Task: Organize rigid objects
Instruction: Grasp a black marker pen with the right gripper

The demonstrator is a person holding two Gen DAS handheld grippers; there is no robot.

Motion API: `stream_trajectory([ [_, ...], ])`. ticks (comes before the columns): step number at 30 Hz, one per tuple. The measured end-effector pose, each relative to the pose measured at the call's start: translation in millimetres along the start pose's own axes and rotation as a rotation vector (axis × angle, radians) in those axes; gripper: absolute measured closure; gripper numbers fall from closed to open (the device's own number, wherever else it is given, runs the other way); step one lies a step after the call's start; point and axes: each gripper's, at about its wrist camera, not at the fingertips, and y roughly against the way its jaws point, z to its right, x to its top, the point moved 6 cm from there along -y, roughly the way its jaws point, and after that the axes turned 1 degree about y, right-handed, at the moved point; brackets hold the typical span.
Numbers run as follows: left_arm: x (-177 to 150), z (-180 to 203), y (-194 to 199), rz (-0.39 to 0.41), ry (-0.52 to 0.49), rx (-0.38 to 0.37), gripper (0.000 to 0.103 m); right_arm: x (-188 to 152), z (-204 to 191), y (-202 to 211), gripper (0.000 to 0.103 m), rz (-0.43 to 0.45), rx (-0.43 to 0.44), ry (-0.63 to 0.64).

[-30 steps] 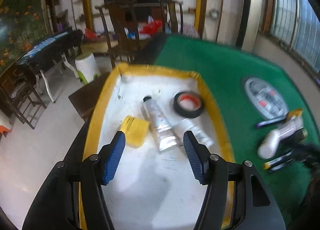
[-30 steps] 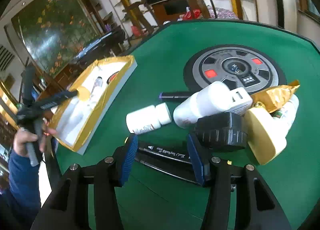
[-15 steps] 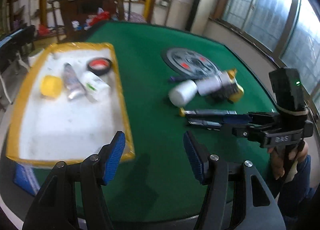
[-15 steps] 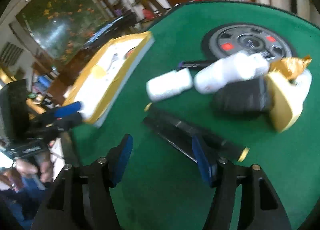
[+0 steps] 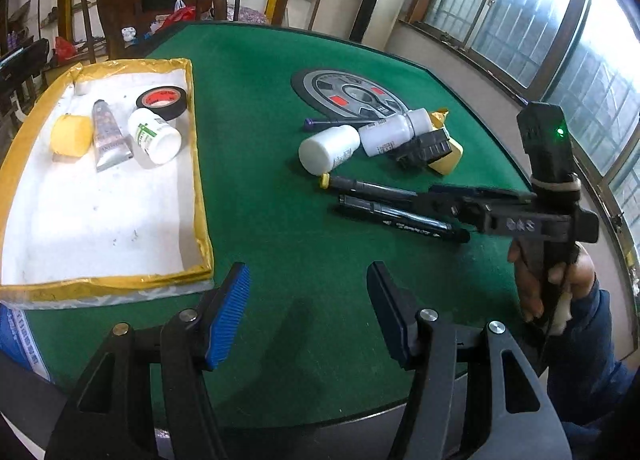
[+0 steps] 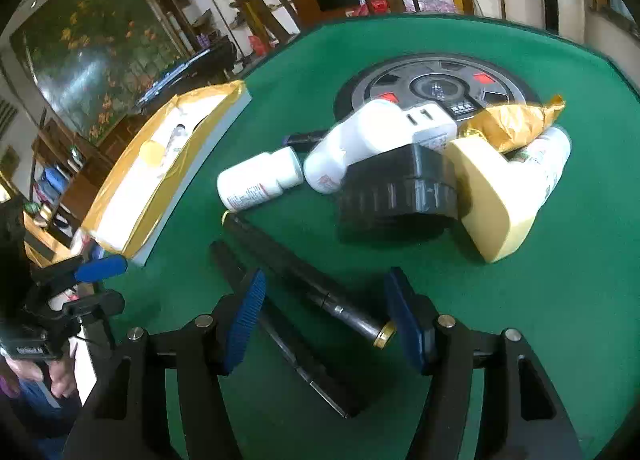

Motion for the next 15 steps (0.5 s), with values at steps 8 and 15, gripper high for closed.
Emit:
stream_trajectory([
  [8,-3.0,-2.4,0.4,-0.015,0.008,0.001,0.044,-16.0,-42.9,0.5,0.045,-0.042,0.121,0.042],
  [15,-6.6,2.8,-1.9,-0.033,-0.004,-0.001,0.044,3.7,-42.2,-12.2,0.068,-0.048,0.016,0.095],
])
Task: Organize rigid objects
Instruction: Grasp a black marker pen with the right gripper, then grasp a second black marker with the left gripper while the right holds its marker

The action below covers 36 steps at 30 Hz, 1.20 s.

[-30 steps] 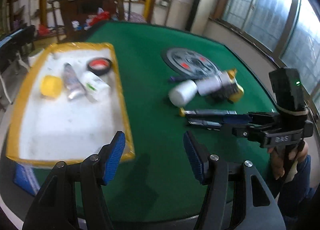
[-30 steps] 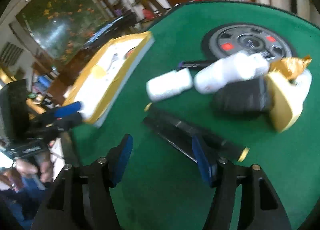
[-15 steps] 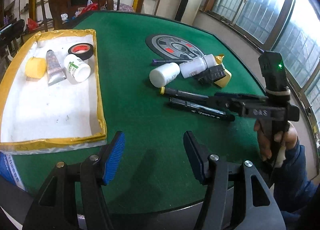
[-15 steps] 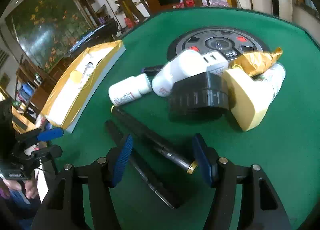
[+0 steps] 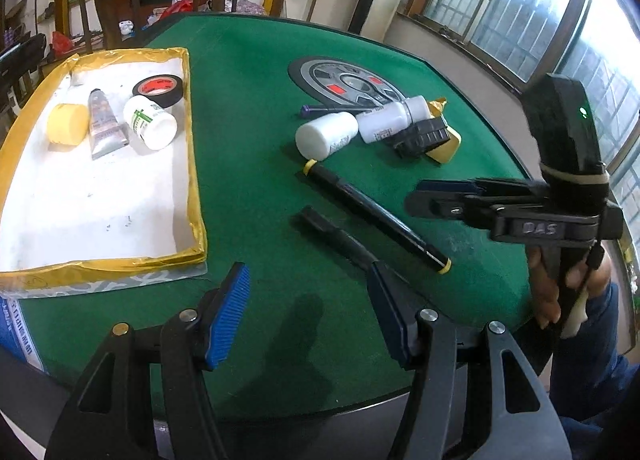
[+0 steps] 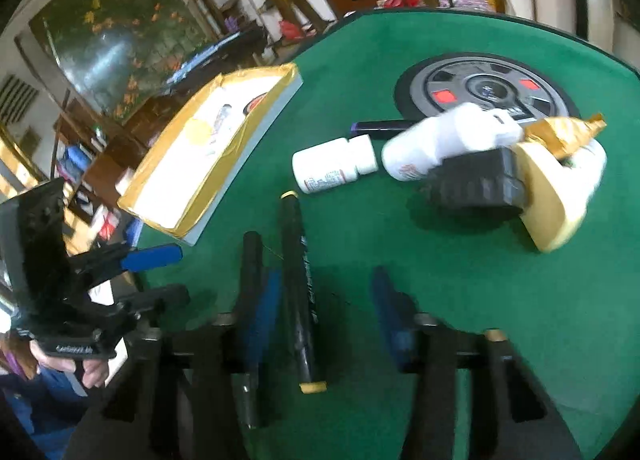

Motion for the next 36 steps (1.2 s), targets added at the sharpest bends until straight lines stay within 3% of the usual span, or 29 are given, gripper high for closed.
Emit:
stream_trajectory([
  [4,-1.5,0.0,0.7,-0.013,0.007,-0.003,0.044,3.8,-14.6,-18.1,0.068,-0.045,-0.045,0.082],
  [6,-2.5,-1.3,0.2,-0.023,0.027,-0.012,0.044,3.2,-17.5,-26.5,0.084,-0.074,-0.085,0.13],
  [9,-4.9,-1.1,-2.0,-0.046,0.068,-0.033,0.044,-0.5,-17.5,-24.5,0.09,-0.075,-0.146,0.199],
  [14,-7.9,11.8,-5.5,-0.078,0.153,-0.097,0.044,-4.0,0.8,-12.6,0.09,-0.043,-0.189,0.158],
  [17,-5.8,25.4,-14.1,-0.106,0.201,-0.128,0.044,-9.6,16.3,-2.4,0.09,-0.014,-0.171,0.12],
  [23,1.4,39.3,-38.4,-0.162,0.225,-0.031,0.041,-13.8,25.0,6.5,0.09,0.003,-0.134,0.086],
  [28,3.5,54.1,-46.1,-0.146,0.042,0.114,0.041,-14.2,26.6,8.2,0.09,0.008,-0.121,0.063],
  [29,3.0,54.1,-46.8,-0.139,0.002,0.14,0.049,-14.1,26.9,8.5,0.09,0.008,-0.12,0.06],
  [30,2.6,53.4,-47.0,-0.133,-0.031,0.164,0.063,-14.7,27.0,9.3,0.09,0.009,-0.119,0.058],
  [33,0.9,44.8,-41.7,-0.124,-0.09,0.144,0.081,-15.2,26.9,10.0,0.09,0.009,-0.116,0.052],
  [36,0.3,26.8,-33.6,-0.128,-0.092,0.124,0.087,-15.2,27.9,10.5,0.09,0.011,-0.113,0.047],
])
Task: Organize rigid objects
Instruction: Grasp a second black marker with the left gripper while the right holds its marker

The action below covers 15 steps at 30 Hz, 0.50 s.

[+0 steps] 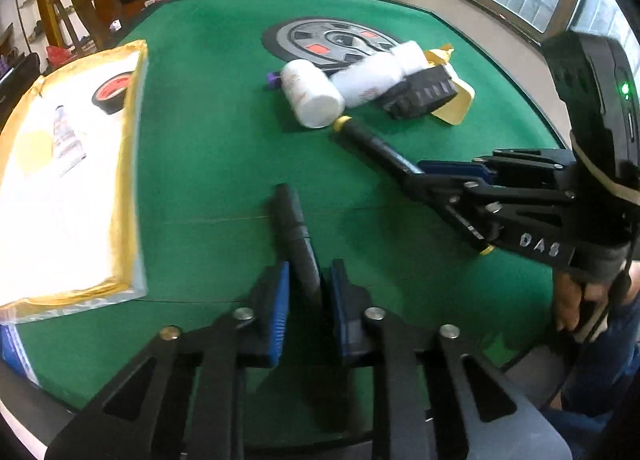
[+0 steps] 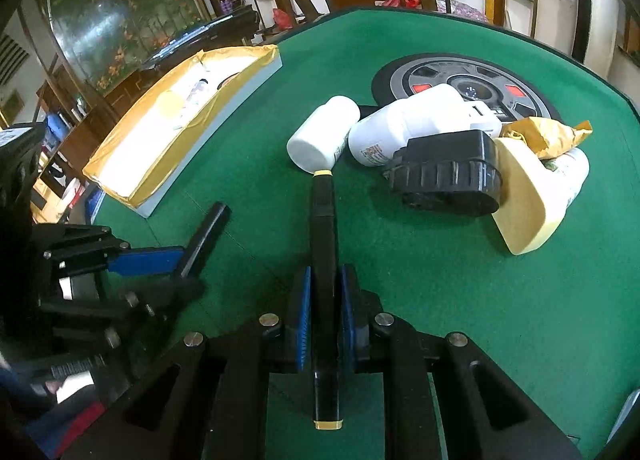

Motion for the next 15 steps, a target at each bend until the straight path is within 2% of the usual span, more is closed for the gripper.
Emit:
stream_trajectory([
  [4,-7.1,-6.8,4.4,-0.004,-0.045,0.018,0.087,-0.3,0.4,0.7,0.09,0.001,0.0,0.002],
  [5,-10.8,-1.7,5.3,-0.006,-0.084,0.034,0.085,-0.6,0.0,0.7,0.09,0.001,-0.003,0.007],
  [8,-13.8,7.3,3.3,0.013,-0.135,0.086,0.068,-1.7,-4.1,0.7,0.089,0.006,-0.036,0.046],
  [10,-10.0,5.3,1.1,0.015,-0.145,0.091,0.067,-2.5,-6.8,0.4,0.089,0.007,-0.052,0.068],
  [11,-10.2,5.1,1.5,0.017,-0.146,0.08,0.072,-2.5,-7.4,0.6,0.089,0.005,-0.056,0.072],
  [12,-9.6,7.3,0.3,0.018,-0.143,0.062,0.089,-3.2,-8.1,1.1,0.089,0.002,-0.062,0.076],
  [15,-9.4,10.3,1.2,0.034,-0.142,0.073,0.091,-5.6,-10.5,2.8,0.09,0.005,-0.066,0.069],
])
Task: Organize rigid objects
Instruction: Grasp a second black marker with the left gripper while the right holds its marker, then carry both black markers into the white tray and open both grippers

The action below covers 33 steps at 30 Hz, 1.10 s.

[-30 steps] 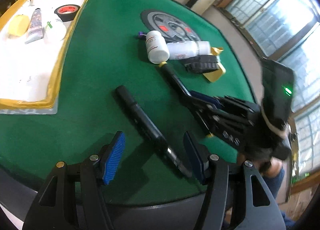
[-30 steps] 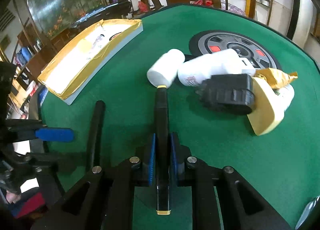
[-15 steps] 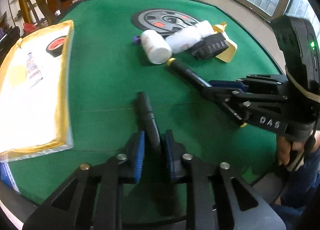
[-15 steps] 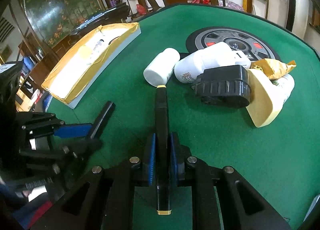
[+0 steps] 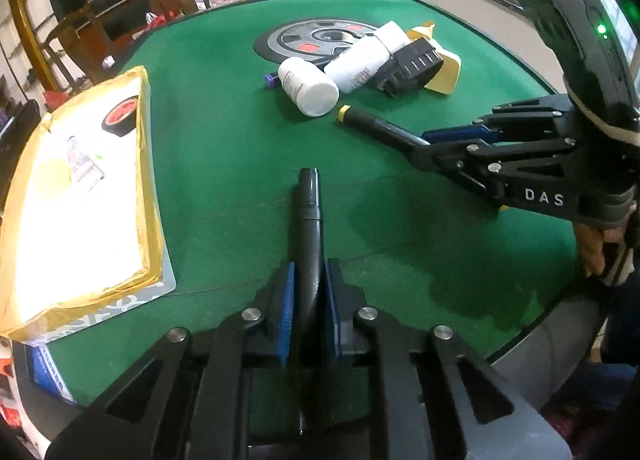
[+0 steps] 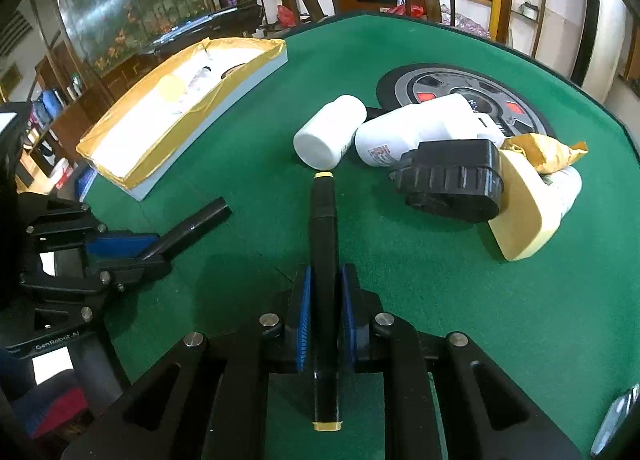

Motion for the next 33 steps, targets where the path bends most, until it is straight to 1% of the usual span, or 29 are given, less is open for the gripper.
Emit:
stream_trajectory([
  [2,1.5,-2.3,2.2,0.024,0.031,-0.033,0.091,0.9,-0.1,1.0,0.09,0.008,0.021,-0.016],
  [5,12.4,-6.8,12.0,0.089,0.09,-0.068,0.091,7.3,2.1,10.5,0.09,0.059,0.066,-0.048],
  [7,19.9,-13.1,22.7,0.136,0.134,-0.078,0.091,9.7,2.8,14.9,0.09,0.079,0.093,-0.059],
  [9,25.7,-19.3,27.0,0.162,0.165,-0.088,0.091,12.4,2.1,18.6,0.09,0.1,0.103,-0.064],
  [12,27.2,-25.5,28.8,0.175,0.2,-0.096,0.091,14.5,0.6,20.6,0.09,0.113,0.122,-0.073],
  [15,26.0,-27.1,27.0,0.168,0.221,-0.113,0.091,16.5,-1.8,20.5,0.09,0.121,0.127,-0.071],
  [24,24.6,-24.7,29.1,0.178,0.223,-0.145,0.091,17.6,-2.2,15.9,0.09,0.127,0.154,-0.1],
  [29,27.6,-34.2,40.2,0.217,0.24,-0.174,0.091,20.8,5.7,18.0,0.09,0.158,0.161,-0.147],
  [33,28.0,-44.5,45.9,0.234,0.257,-0.192,0.091,22.8,4.4,14.5,0.09,0.146,0.181,-0.185],
])
